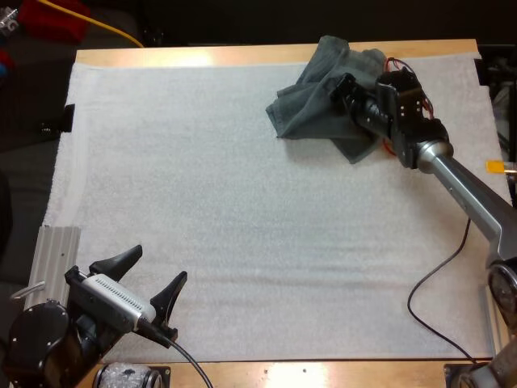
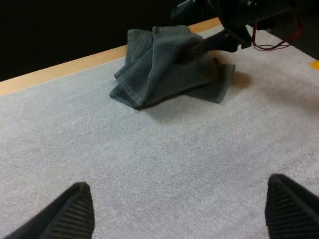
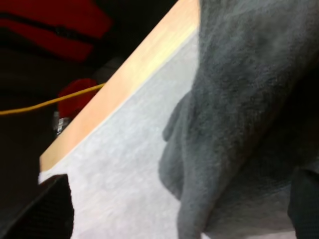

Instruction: Pick towel from pile, fold and stack

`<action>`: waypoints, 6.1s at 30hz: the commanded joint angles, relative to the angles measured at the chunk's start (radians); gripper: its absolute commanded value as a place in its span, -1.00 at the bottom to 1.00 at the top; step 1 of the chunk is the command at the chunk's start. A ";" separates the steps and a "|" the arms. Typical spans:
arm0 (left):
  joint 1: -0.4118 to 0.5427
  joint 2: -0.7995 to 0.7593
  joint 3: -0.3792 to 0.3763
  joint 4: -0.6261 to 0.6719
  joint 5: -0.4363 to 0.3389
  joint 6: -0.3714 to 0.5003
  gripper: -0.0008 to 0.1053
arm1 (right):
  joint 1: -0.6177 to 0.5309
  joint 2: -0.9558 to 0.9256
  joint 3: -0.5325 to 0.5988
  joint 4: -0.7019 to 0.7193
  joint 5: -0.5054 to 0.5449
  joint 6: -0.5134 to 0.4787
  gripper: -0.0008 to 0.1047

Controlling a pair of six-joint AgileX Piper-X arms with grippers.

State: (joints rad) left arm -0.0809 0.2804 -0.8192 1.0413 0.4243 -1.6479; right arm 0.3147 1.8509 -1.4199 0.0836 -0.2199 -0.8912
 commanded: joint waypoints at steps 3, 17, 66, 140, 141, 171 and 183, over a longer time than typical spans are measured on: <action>-0.003 0.003 -0.006 -0.007 0.006 -0.003 0.30 | -0.017 0.026 -0.011 -0.061 -0.082 0.035 0.62; -0.003 0.003 -0.006 -0.007 0.006 -0.003 0.30 | -0.061 0.150 -0.011 -0.210 -0.141 0.152 0.62; -0.003 0.003 -0.006 0.011 0.006 -0.007 0.30 | -0.072 0.061 -0.147 0.033 -0.295 -0.130 -0.96; -0.003 0.003 -0.006 0.038 0.006 -0.007 0.30 | 0.644 -0.317 -0.062 1.010 -0.212 -0.673 0.49; -0.003 0.003 -0.006 0.038 0.006 -0.007 0.30 | 0.644 -0.314 -0.060 1.031 -0.211 -0.680 0.49; -0.003 0.003 -0.006 0.128 0.006 -0.007 0.30 | 0.572 -0.304 -0.055 0.889 -0.064 -0.685 0.49; -0.003 0.003 -0.006 0.143 0.006 -0.007 0.30 | 0.545 -0.184 -0.055 0.854 -0.178 -0.757 0.49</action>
State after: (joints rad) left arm -0.0809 0.2804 -0.8192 1.1799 0.4243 -1.6479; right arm 0.8613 1.6640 -1.4774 0.9390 -0.3807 -1.6325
